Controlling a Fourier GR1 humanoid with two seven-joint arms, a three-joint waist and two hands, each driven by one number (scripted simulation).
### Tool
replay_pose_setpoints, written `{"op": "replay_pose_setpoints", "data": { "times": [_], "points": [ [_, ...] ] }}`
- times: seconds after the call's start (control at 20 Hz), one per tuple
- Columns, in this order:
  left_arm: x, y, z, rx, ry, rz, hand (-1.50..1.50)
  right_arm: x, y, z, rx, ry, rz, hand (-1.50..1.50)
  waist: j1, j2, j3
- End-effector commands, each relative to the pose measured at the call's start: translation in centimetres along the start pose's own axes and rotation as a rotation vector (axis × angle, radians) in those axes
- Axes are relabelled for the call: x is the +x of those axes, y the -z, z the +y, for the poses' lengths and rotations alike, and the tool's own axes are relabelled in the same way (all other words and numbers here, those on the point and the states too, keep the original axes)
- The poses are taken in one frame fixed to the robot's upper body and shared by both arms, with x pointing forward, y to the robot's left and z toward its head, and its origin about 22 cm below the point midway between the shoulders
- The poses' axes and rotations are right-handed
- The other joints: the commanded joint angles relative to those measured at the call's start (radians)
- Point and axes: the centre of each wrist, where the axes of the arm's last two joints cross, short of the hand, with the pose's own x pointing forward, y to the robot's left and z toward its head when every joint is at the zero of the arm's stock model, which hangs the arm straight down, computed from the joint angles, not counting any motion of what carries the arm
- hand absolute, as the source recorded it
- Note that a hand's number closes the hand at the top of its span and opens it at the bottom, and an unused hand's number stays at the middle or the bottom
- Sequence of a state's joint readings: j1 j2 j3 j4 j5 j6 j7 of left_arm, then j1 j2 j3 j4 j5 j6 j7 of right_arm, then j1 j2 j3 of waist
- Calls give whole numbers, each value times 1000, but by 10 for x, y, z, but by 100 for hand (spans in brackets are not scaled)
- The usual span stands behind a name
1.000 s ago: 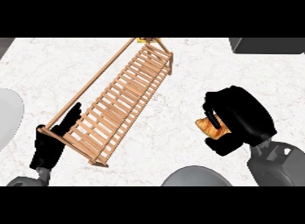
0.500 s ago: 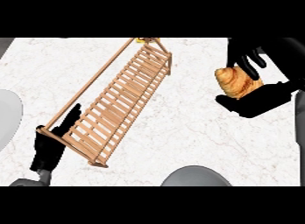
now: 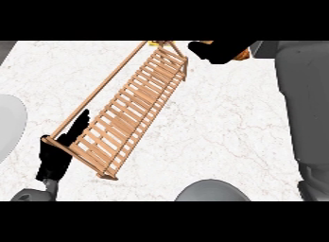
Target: Pick the croissant from the placemat and place it in the tiered shelf
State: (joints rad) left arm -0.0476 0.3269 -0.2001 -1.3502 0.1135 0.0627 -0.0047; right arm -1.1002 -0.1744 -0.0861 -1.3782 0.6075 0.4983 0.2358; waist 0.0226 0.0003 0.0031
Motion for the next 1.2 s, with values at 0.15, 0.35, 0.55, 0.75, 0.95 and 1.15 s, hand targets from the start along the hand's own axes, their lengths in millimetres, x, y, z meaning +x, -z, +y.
{"op": "replay_pose_setpoints", "data": {
  "times": [0.15, 0.35, 0.55, 0.75, 0.95, 1.15],
  "points": [
    [1, 10, -11, -33, 35, 32, 0, 33, 57, 16, 25, -43, -21, 150, 3, 8, -4],
    [-5, -4, -3, -51, 27, 30, 0, 31, 77, 67, 55, -71, -38, 150, 21, 12, -5],
    [4, 0, -3, -69, 25, 25, 0, 49, 93, 88, 101, -82, -53, 150, 21, 10, -4],
    [1, 0, -22, -33, 19, 23, 0, 35, 100, 104, 161, -81, -46, 150, 20, 10, -4],
    [8, 14, -18, -50, 23, 15, 0, 36, 106, 115, 251, -97, -35, 150, 22, 12, -5],
    [20, 17, -19, -92, 48, -10, 0, -6, 99, 119, 330, 410, 118, -150, 81, 21, -4]
  ]
}}
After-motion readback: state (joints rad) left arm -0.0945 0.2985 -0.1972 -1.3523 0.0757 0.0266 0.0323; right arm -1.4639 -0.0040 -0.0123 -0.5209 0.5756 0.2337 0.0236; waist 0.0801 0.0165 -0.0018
